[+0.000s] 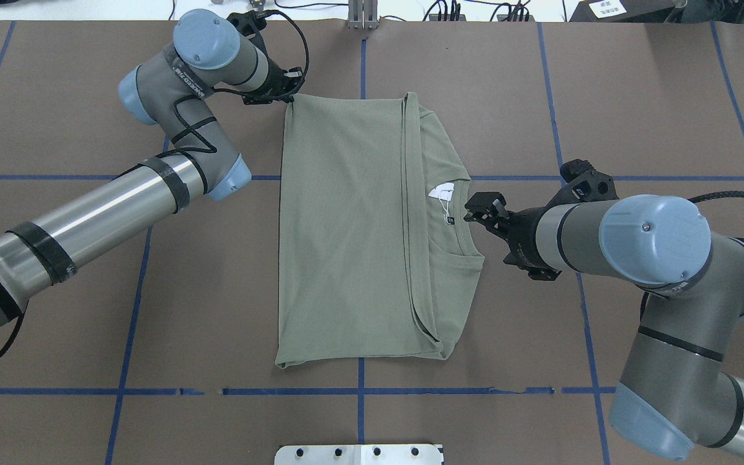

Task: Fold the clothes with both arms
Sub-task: 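Pull the shirt straight with both grippers, squaring it on the table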

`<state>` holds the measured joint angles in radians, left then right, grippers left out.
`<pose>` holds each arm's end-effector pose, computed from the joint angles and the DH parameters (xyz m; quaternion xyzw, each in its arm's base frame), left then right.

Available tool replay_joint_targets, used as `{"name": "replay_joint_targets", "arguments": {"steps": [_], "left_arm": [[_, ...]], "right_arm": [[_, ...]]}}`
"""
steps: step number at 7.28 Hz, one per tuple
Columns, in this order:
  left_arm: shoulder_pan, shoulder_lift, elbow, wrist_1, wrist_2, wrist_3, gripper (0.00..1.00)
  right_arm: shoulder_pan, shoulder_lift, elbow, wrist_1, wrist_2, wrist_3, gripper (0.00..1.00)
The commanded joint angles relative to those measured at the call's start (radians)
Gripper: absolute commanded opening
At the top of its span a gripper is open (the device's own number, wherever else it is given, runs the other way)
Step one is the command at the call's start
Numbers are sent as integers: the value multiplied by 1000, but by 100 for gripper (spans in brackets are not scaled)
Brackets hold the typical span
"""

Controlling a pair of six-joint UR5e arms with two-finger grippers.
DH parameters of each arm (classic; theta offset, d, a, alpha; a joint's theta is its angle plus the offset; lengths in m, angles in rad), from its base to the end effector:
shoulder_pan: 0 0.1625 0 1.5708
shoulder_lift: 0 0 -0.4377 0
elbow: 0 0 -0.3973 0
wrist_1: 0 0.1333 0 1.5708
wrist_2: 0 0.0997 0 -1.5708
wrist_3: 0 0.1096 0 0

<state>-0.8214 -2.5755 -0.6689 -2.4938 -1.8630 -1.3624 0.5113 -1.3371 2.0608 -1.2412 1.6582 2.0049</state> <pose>0.5427 -0.7326 0.3256 0.1287 0.4850 -0.1920 0.8434 -0.4133 -0.3737 0.2926 -0.0184 -0.5032 0.3737 0.7790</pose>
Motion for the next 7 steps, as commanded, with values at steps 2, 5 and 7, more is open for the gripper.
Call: {"name": "replay_joint_targets", "arguments": {"steps": [2,5,7], "left_arm": [[-40,44,-74,38,-31,14,41],[-50,188,-390,182,-161,13,45],[-51,199,-402,182,-173,9,45]], "right_arm": [[-51,85,-62,-56,9,-15,100],[-140,194,-106,-269,17,-342,100],[-183,191,-119,-281,37,-442,100]]}}
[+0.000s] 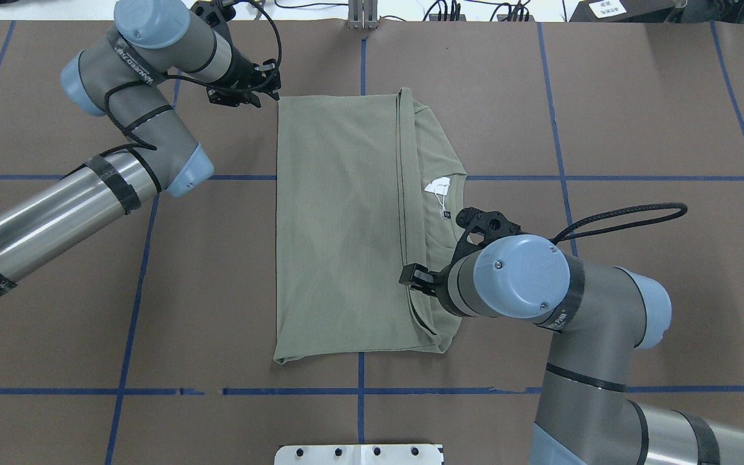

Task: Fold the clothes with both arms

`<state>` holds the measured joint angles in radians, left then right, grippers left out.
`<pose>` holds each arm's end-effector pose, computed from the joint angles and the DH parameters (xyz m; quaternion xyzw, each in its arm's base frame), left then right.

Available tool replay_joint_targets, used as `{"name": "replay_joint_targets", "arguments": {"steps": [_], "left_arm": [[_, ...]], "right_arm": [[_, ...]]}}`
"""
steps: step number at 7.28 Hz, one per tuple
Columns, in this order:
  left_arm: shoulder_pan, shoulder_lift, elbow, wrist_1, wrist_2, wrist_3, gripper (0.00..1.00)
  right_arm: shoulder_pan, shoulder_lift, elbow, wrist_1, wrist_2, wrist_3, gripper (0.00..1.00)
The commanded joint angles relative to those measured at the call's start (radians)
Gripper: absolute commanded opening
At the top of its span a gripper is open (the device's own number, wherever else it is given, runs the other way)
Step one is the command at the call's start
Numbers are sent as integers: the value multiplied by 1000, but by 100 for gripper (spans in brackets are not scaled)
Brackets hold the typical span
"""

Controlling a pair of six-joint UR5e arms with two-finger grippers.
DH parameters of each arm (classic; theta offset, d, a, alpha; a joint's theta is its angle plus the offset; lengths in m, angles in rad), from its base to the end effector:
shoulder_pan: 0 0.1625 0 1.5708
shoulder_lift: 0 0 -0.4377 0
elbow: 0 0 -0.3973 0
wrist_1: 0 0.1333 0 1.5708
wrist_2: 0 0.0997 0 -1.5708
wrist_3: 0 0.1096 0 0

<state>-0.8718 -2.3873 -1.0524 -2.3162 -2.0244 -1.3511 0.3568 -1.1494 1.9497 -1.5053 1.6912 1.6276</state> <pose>0.4714 -0.6933 0.3089 0.0855 0.5163 -0.1644 0.8361 -0.5233 -0.3233 0.2714 0.0086 -0.4222 0.1613 0.8920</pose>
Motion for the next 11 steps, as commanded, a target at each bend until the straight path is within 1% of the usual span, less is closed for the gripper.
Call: {"name": "replay_joint_targets", "arguments": {"steps": [1,2,3,4,6,9,11], "left_arm": [[-1,11,-18,5,-11,-2,45],[-1,11,-20,5,-11,-6,45],[-1,13,-20,5,-11,-8,45],[-1,11,-20,5,-11,-8,45],[-1,13,-20,5,-11,-10,45],[-1,13,-20,5,-11,-14,45],[-1,14,-20,6,-11,-14,45]], "right_arm": [[-47,5,-6,-16,-2,-153,66],[-53,7,-8,-16,-7,-264,36],[-53,5,-6,-16,-18,-402,32],[-64,8,-3,-16,-50,-470,32],[-108,5,-9,-16,-128,-531,32],[-114,2,-11,-16,-133,-548,32],[-114,2,-15,-16,-133,-548,5]]}}
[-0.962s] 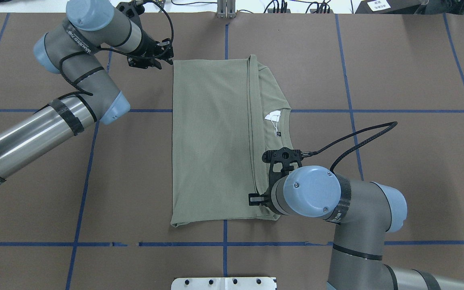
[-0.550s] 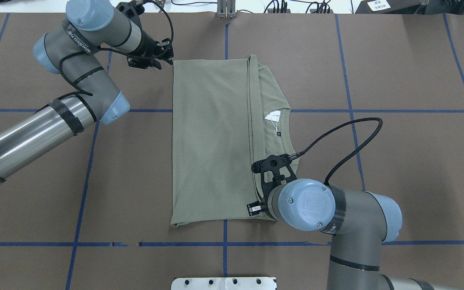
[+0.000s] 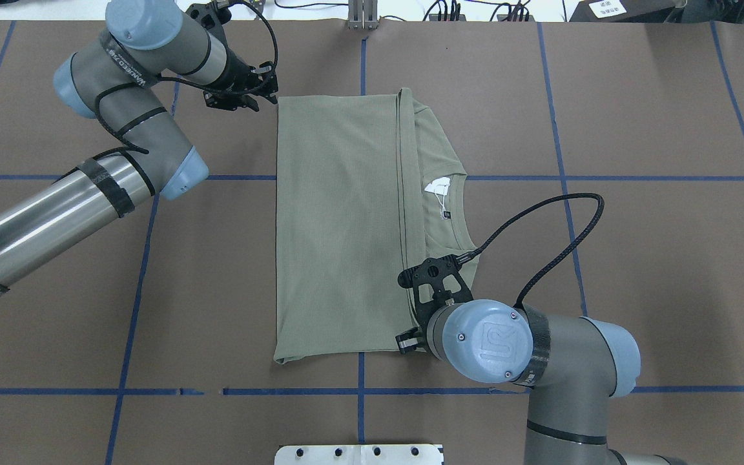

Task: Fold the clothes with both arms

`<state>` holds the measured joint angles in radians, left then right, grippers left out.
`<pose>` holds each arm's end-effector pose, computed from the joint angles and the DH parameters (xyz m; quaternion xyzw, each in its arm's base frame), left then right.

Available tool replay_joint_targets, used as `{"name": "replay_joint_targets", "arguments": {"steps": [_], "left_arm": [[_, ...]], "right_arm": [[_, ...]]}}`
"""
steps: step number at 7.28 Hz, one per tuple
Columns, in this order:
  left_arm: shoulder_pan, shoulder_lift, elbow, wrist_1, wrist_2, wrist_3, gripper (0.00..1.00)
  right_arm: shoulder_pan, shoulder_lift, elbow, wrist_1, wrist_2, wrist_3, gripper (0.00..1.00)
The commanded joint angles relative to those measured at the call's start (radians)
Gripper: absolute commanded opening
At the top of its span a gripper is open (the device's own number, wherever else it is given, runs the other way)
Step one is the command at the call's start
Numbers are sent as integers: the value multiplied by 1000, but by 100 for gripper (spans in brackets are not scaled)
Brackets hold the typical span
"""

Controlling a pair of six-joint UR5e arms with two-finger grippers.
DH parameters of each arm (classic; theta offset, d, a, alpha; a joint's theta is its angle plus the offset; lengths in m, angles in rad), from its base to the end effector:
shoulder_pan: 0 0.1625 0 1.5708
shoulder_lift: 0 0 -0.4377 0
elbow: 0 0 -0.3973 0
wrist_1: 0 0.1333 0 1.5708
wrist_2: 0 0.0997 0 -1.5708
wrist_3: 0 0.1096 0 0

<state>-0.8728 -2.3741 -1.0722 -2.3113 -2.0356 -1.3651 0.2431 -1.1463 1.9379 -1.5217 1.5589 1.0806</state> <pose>0.4681 -0.6890 0.3101 0.0782 0.5193 -0.1674 0.8344 -0.5573 -0.2769 0.2775 0.1514 -0.3790 -0.1101 0.9063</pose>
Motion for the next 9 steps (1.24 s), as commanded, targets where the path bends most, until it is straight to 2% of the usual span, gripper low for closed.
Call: {"name": "replay_joint_targets", "arguments": {"steps": [1,3,5,6,7,9], "left_arm": [[0,1,0,1,0,0,45],[-5,1,-5,1,-2,0,45],[-9,1,-17,1,-14,-3,45],[-9,1,-24,15,-14,-3,45],[-9,1,-32,16,-14,-3,45],[-9,1,-75,70,-14,-3,45]], "right_arm": [[-1,-1,-5,0,-3,-1,0],[34,-4,13,0,16,-5,0],[41,-85,52,6,9,-13,0],[35,-110,50,11,1,13,0],[3,-118,43,11,-8,133,0],[-5,-144,56,14,-16,170,0]]}}
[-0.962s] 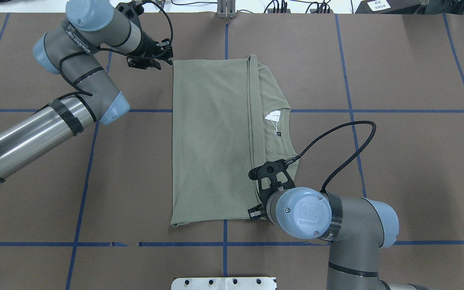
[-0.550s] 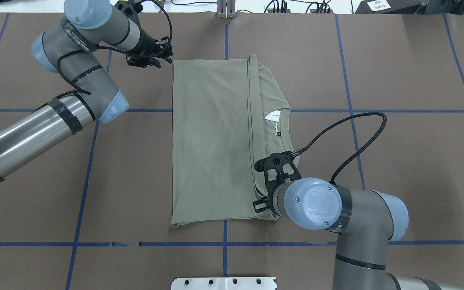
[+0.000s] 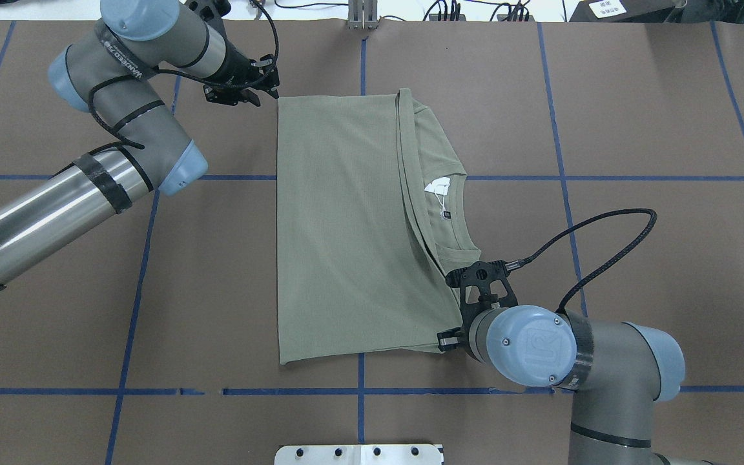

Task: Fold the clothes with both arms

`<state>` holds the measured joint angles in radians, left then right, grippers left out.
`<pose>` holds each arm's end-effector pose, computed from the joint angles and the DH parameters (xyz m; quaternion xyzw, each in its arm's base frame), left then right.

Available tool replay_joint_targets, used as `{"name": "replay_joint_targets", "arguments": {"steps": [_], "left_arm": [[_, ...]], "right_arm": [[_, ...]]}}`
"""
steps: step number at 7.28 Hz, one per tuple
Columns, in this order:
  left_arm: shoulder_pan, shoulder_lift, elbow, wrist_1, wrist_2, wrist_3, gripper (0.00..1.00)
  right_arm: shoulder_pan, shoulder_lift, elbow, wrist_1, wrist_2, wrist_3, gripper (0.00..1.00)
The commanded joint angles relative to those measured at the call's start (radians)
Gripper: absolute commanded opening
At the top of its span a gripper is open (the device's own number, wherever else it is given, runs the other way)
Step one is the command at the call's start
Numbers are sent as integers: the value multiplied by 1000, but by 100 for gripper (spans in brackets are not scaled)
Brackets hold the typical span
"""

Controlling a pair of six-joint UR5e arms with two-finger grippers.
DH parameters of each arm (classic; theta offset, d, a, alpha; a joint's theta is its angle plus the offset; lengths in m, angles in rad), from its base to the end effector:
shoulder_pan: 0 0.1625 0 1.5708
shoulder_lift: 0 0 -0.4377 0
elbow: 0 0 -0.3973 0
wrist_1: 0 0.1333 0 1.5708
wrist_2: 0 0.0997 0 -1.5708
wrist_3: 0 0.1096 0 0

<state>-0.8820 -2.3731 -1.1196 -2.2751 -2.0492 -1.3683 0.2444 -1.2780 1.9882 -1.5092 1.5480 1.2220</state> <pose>0.4582 -0.6869 0.2913 0.0771 0.5247 -0.1672 0.8311 -0.5255 -0.2710 0.3315 0.1201 -0.3568 -0.0441 0.9254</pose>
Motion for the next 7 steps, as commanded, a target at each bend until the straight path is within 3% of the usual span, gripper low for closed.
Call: {"name": "replay_joint_targets", "arguments": {"steps": [1,3,4,5,6,7], "left_arm": [[0,0,-43,52,0,0,45],[0,0,-45,52,0,0,45],[0,3,-43,52,0,0,45],[0,3,-45,52,0,0,45],[0,5,-43,52,0,1,45],[-2,5,-43,52,0,1,45]], "right_arm": [[-5,-12,8,1,-5,28,0],[-4,-35,35,1,-5,31,0],[-7,-35,34,1,-5,74,20],[-8,-35,35,1,-6,103,31],[-11,-31,35,1,-6,120,39],[-10,-27,37,1,-6,139,40]]}}
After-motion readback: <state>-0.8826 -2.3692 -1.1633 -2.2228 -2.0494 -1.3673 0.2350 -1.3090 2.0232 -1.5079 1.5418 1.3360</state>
